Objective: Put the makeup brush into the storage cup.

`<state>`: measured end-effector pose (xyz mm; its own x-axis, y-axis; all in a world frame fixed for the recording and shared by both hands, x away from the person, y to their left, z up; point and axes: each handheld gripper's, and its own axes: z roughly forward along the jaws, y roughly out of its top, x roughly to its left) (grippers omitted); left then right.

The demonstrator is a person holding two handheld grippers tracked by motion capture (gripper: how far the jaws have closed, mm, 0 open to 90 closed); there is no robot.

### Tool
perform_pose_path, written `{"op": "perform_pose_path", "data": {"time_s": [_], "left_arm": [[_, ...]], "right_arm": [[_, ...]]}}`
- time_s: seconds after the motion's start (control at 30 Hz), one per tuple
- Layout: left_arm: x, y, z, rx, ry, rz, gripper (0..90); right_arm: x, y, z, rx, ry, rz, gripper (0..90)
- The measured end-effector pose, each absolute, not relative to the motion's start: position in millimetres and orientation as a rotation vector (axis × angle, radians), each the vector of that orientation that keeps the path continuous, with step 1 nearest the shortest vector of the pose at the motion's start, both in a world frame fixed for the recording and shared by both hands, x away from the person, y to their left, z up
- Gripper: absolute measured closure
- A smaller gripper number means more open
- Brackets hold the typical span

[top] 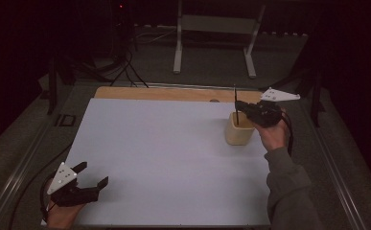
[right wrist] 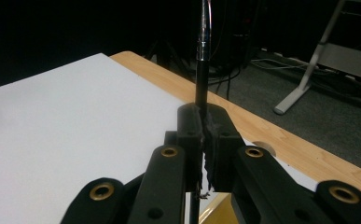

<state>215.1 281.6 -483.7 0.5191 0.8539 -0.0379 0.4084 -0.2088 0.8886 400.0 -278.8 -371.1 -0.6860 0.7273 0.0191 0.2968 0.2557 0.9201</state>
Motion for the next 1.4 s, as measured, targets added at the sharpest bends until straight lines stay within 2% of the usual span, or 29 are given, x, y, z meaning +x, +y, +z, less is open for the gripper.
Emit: {"op": "perform_pose_path", "data": {"time_s": [1.4], "left_arm": [[215, 282, -483, 1.818, 1.049, 0.594, 6.9]], "right_arm": [[412, -300, -374, 1.049, 2.000, 1.324, 85.5]]}}
